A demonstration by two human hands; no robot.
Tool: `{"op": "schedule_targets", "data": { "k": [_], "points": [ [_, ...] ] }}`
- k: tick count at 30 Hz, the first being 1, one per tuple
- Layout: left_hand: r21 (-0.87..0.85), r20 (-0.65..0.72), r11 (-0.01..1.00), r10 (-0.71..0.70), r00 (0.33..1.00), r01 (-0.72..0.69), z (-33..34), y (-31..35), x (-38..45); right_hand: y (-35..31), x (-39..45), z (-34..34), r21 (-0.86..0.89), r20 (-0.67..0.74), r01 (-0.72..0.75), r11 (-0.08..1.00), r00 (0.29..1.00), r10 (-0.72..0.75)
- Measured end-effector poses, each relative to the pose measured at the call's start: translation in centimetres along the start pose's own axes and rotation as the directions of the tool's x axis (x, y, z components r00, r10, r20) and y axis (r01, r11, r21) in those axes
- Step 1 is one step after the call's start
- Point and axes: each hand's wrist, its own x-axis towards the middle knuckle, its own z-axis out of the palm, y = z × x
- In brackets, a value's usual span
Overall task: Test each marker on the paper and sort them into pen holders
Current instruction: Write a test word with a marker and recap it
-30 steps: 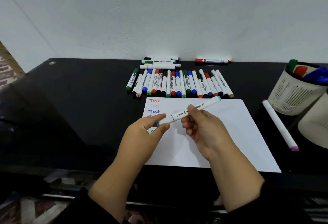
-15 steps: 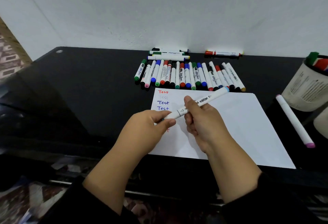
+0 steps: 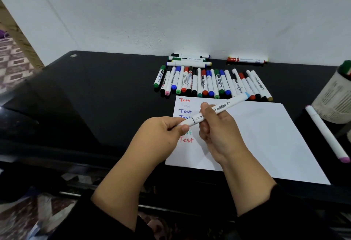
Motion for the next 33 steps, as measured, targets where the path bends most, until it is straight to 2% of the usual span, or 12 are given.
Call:
{"op": "schedule_targets", "data": {
  "k": [6, 10, 13, 15, 17, 22, 28, 33],
  "points": [
    [0.003, -0.003, 1.0, -0.031, 1.0, 0.031, -0.1, 0.0, -0.2, 0.3, -0.1, 0.7, 0.024, -0.068, -0.02, 0.999, 0.997, 0.022],
    [0.112, 0.009, 0.994, -0.015, 1.0, 0.014, 0.6, 0.4, -0.3, 0.7, 0.0, 1.2, -0.005, -0.175, -0.105, 0.994, 0.979, 0.103],
    [0.162, -0.029, 0.987, -0.011, 1.0, 0.016, -0.1, 0.4, -0.8, 0.0, 0.7, 0.1, -0.11, -0.312, -0.134, 0.985, 0.945, 0.094],
    [0.089, -0.095, 0.995, -0.047, 0.994, 0.056, -1.4, -0.1, -1.2, -1.4, 1.4, -1.5, 0.004, -0.375, -0.116, 0.993, 0.92, 0.109],
    [0.053, -0.12, 0.995, -0.08, 0.989, 0.087, -2.1, -0.5, -1.4, -2.1, 1.6, -2.2, 0.093, -0.322, -0.078, 0.993, 0.941, 0.104],
    [0.071, -0.11, 0.994, -0.069, 0.992, 0.077, -0.8, -0.5, -0.5, -0.2, 0.7, -0.3, -0.019, -0.211, -0.13, 0.991, 0.97, 0.123],
    [0.134, -0.185, 0.988, -0.057, 0.981, 0.082, -1.0, -1.6, 0.6, 0.0, 0.0, -0.7, -0.074, -0.203, -0.1, 0.992, 0.976, 0.083],
    [0.123, -0.176, 0.985, -0.098, 0.979, 0.121, -1.2, -2.1, 1.1, 0.9, -0.7, -1.0, -0.241, -0.201, -0.046, 0.969, 0.98, -0.004]
  ]
}}
